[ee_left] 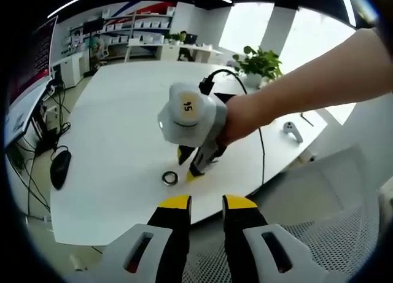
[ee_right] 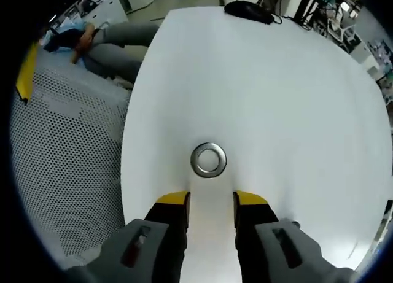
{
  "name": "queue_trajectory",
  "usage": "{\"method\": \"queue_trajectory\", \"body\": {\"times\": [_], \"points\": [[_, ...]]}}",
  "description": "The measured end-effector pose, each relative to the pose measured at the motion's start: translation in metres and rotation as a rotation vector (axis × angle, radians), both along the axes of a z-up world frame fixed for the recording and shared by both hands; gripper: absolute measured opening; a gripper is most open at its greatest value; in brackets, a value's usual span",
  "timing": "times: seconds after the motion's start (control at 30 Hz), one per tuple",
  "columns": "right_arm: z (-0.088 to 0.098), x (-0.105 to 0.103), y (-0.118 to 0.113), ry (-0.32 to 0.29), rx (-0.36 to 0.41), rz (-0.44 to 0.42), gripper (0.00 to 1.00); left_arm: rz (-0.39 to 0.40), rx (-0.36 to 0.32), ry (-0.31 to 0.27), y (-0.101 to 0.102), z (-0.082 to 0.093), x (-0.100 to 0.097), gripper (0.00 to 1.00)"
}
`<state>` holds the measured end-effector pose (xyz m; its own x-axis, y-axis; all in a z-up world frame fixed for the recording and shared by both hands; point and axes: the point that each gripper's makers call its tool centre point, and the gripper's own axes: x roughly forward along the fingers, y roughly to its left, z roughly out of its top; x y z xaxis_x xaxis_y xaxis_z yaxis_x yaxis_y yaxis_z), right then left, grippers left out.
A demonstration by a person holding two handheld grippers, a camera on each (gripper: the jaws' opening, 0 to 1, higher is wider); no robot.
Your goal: Place the washer onto the threaded stud by aligning its center hole with the stud, sliding it down to the base, and recovering from edge contact or off-axis alignment until the washer reaches the visible bottom stop.
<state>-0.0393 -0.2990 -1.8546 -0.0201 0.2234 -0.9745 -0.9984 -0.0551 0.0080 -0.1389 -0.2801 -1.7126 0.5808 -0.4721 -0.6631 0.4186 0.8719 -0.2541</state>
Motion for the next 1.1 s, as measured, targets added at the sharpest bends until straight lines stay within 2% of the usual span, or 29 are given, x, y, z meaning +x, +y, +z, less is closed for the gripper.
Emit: {"method": "queue_trajectory", "body": {"times": [0.23, 0.27, 0.3, 0.33, 0.4, 0.47, 0.5, 0.67, 0.8, 0.93, 1.1], "points": [[-0.001, -0.004, 0.024, 0.022, 0.044, 0.005, 0.32, 0.003, 0.000, 0.002, 0.001, 0.000, 0.000, 0.18], [-0.002, -0.005, 0.026, 0.014, 0.043, 0.021, 0.32, 0.003, 0.000, 0.002, 0.001, 0.000, 0.000, 0.18], [-0.002, -0.001, 0.026, -0.021, 0.032, 0.070, 0.31, 0.006, -0.002, -0.001, 0.001, 0.000, 0.000, 0.18], [-0.004, 0.000, 0.026, -0.027, 0.029, 0.114, 0.31, 0.007, -0.004, -0.002, 0.001, 0.001, 0.000, 0.18], [-0.003, -0.006, 0.027, -0.015, 0.031, 0.108, 0.29, 0.007, -0.003, -0.003, 0.001, 0.001, 0.001, 0.18], [-0.001, -0.012, 0.027, -0.019, 0.035, 0.170, 0.26, 0.009, -0.003, -0.003, 0.001, 0.001, 0.001, 0.18], [-0.001, -0.011, 0.026, -0.032, 0.032, 0.168, 0.26, 0.009, -0.004, -0.003, 0.001, 0.001, 0.001, 0.18], [0.001, -0.014, 0.026, -0.018, 0.028, 0.158, 0.26, 0.005, -0.003, -0.004, 0.000, 0.000, 0.002, 0.18], [0.002, -0.015, 0.027, -0.020, -0.024, 0.149, 0.25, 0.009, -0.002, -0.004, 0.001, 0.000, 0.002, 0.18], [0.002, -0.016, 0.026, -0.041, -0.132, 0.118, 0.25, 0.009, 0.001, -0.002, 0.001, 0.000, 0.001, 0.18], [0.002, -0.016, 0.028, -0.051, -0.195, 0.129, 0.25, 0.010, 0.004, 0.001, 0.001, 0.000, 0.001, 0.18]]}}
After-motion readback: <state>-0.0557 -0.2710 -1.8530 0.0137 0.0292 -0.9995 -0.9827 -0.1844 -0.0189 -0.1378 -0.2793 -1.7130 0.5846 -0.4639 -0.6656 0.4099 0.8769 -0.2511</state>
